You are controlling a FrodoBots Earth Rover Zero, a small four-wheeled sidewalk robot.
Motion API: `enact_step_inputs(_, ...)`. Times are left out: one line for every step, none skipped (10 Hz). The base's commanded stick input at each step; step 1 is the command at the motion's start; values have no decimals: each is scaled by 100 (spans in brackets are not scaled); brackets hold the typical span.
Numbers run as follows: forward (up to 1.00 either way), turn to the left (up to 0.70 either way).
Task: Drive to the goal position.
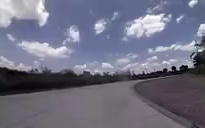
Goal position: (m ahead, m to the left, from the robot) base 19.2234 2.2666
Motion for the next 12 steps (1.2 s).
enact_step_inputs(85,0)
enact_step_inputs(85,0)
enact_step_inputs(85,0)
enact_step_inputs(85,0)
enact_step_inputs(85,0)
enact_step_inputs(85,0)
enact_step_inputs(85,0)
enact_step_inputs(85,0)
enact_step_inputs(85,0)
enact_step_inputs(85,0)
enact_step_inputs(85,0)
enact_step_inputs(85,0)
